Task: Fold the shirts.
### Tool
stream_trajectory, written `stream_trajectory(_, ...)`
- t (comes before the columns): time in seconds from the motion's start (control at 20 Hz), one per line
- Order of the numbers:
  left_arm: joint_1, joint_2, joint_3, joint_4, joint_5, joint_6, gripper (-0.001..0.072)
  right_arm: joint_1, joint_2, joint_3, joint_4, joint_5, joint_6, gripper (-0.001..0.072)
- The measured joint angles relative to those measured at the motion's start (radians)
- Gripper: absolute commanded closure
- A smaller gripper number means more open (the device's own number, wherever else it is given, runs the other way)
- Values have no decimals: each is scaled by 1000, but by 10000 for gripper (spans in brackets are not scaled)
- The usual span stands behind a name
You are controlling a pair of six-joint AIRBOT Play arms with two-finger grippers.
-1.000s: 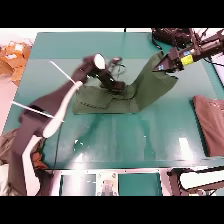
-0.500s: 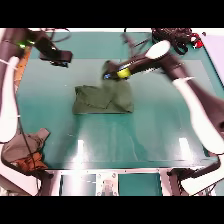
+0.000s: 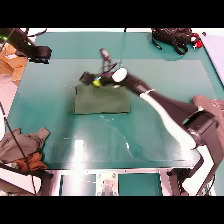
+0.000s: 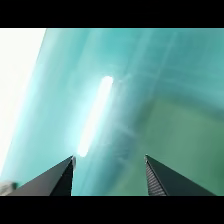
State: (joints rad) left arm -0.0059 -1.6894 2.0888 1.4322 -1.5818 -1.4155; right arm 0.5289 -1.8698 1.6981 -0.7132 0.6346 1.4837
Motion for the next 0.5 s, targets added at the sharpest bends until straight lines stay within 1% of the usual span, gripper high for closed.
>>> stream_trajectory(0.1,3,0,0,0,5,4,683,-128,35,1,-52,148,18,215)
stream_trajectory(0.15,5,1,-3,1,8,6,683,-191,47,0,-79,224,26,183)
stream_trajectory(0.2,5,1,-10,1,11,7,684,-253,56,-6,-104,304,34,165)
stream_trajectory(0.3,5,1,-33,0,15,8,684,-343,66,-49,-134,430,42,164)
stream_trajectory(0.4,6,0,-58,2,17,8,683,-399,71,-130,-144,487,42,162)
stream_trajectory(0.5,6,0,-72,2,19,9,684,-417,67,-208,-116,496,21,163)
